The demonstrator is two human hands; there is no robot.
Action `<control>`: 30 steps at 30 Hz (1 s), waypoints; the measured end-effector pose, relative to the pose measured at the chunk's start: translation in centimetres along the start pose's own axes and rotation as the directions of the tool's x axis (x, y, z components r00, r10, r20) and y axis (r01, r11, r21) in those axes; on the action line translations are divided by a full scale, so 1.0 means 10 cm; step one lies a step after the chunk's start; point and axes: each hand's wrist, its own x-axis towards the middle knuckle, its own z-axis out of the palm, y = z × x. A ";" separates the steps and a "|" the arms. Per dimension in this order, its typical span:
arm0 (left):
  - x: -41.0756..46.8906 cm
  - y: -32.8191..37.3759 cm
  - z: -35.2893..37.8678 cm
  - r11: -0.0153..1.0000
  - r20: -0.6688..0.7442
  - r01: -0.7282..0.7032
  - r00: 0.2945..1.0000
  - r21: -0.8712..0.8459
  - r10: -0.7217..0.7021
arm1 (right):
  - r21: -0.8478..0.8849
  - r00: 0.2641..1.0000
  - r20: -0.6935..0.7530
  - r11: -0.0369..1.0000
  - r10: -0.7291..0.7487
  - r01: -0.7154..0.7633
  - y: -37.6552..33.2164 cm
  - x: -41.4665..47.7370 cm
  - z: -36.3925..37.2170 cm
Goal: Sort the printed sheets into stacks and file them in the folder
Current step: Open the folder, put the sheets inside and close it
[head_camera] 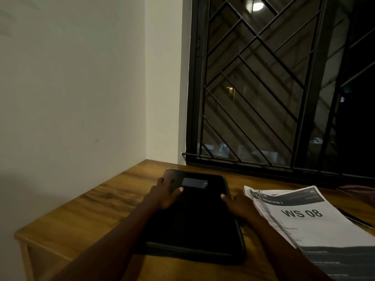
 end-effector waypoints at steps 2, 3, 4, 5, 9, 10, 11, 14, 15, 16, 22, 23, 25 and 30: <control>0.01 -0.02 0.04 0.998 0.008 -0.001 1.000 0.061 0.000 | 0.006 1.000 0.015 1.000 0.013 -0.013 -0.05 0.02 0.02; 0.02 -0.03 0.05 0.996 0.011 -0.001 1.000 0.086 0.000 | 0.008 1.000 0.012 1.000 0.013 -0.013 -0.09 0.02 0.02; 0.01 -0.03 0.06 0.995 0.019 0.001 1.000 0.103 -0.003 | 0.016 1.000 0.005 1.000 0.019 -0.019 -0.11 0.02 0.03; 0.02 -0.03 0.07 0.994 0.022 0.000 1.000 0.108 -0.002 | 0.028 1.000 -0.005 0.999 0.020 -0.020 -0.13 0.02 0.02; 0.02 -0.02 0.05 0.998 0.004 -0.007 1.000 0.060 0.007 | 0.011 0.997 -0.049 0.998 0.058 -0.057 -0.17 0.05 0.03; 0.01 -0.01 0.03 0.999 0.003 -0.006 1.000 0.038 0.006 | -0.004 0.996 -0.044 0.997 0.076 -0.076 -0.16 0.06 0.03; 0.01 -0.01 0.02 1.000 0.001 -0.009 1.000 0.016 0.009 | 0.009 0.995 -0.042 0.995 0.095 -0.094 -0.17 0.06 0.01; -0.04 0.03 -0.06 0.999 0.033 -0.008 0.999 -0.032 0.009 | 0.216 0.992 -0.037 0.970 0.118 -0.107 -0.27 0.03 -0.14; -0.06 0.06 -0.09 0.998 0.047 -0.012 0.999 -0.057 0.015 | 0.343 0.994 -0.016 0.934 0.110 -0.098 -0.33 0.01 -0.20; -0.10 0.10 -0.13 0.995 0.066 -0.009 0.998 -0.096 0.015 | 0.451 0.997 0.007 0.890 0.078 -0.073 -0.40 0.00 -0.27; -0.32 0.60 -0.71 0.910 -0.050 -0.148 0.989 -0.387 0.139 | 0.765 0.976 0.037 0.635 -0.214 0.111 -1.22 -0.32 -0.65; -0.37 0.71 -0.86 0.876 -0.078 -0.179 0.984 -0.447 0.161 | 0.791 0.965 0.052 0.600 -0.258 0.118 -1.37 -0.40 -0.68; -0.41 0.85 -1.18 0.801 -0.071 -0.190 0.981 -0.568 0.182 | 0.823 0.942 0.060 0.550 -0.331 0.141 -1.61 -0.51 -0.69; -0.40 0.69 -1.78 0.745 0.060 -0.158 0.964 -0.648 0.257 | 0.820 0.858 0.102 0.530 -0.504 0.214 -2.05 -0.66 -0.51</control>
